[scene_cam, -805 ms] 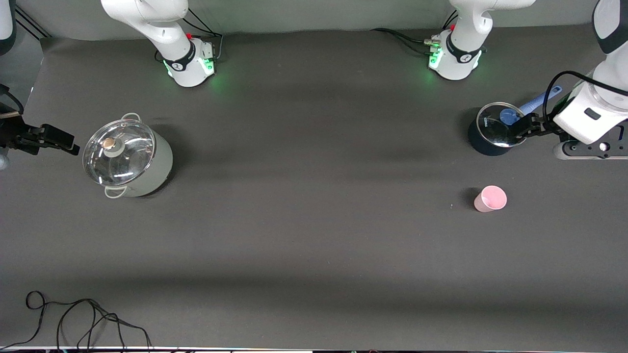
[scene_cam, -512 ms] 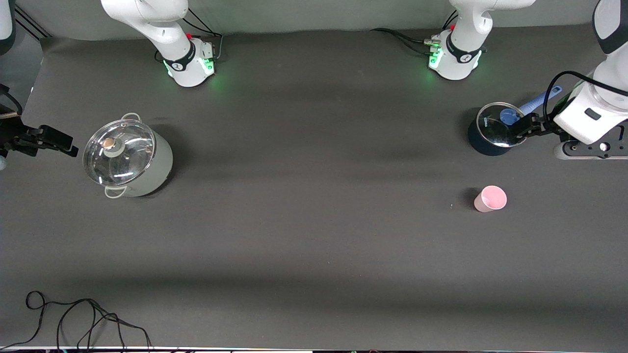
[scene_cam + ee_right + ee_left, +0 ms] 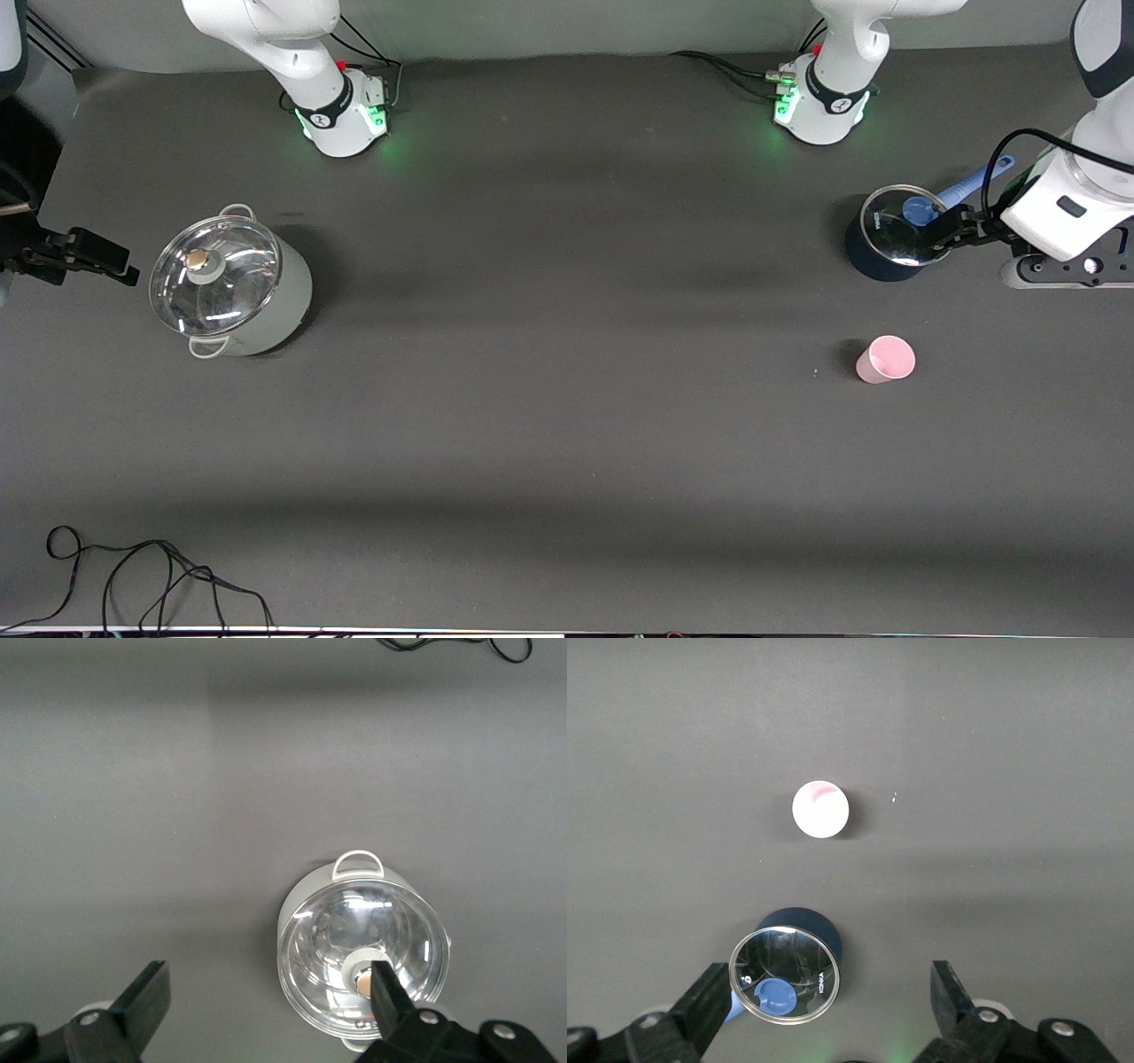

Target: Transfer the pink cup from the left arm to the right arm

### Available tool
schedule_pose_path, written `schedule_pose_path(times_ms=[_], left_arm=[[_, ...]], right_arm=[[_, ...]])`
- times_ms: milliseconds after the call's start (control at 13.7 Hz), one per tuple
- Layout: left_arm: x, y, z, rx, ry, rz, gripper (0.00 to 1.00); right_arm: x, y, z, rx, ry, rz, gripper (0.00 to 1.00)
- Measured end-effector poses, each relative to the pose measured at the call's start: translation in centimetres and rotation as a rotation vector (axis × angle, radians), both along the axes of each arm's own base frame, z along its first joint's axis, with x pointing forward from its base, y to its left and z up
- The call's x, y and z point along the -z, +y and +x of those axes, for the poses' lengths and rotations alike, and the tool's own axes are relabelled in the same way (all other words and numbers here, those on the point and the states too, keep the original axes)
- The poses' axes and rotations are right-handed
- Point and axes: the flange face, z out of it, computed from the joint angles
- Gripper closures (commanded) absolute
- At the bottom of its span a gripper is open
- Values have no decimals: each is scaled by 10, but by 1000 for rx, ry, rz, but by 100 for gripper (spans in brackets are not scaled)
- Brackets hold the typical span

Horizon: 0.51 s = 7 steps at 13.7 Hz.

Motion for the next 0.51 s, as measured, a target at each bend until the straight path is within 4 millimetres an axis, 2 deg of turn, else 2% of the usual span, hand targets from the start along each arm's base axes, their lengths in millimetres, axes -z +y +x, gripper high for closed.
schedule_pose_path(times_ms=[512], left_arm=[[0,0,0,1,0,0,0]], right_arm=[[-5,0,0,0,-10,-1,0]])
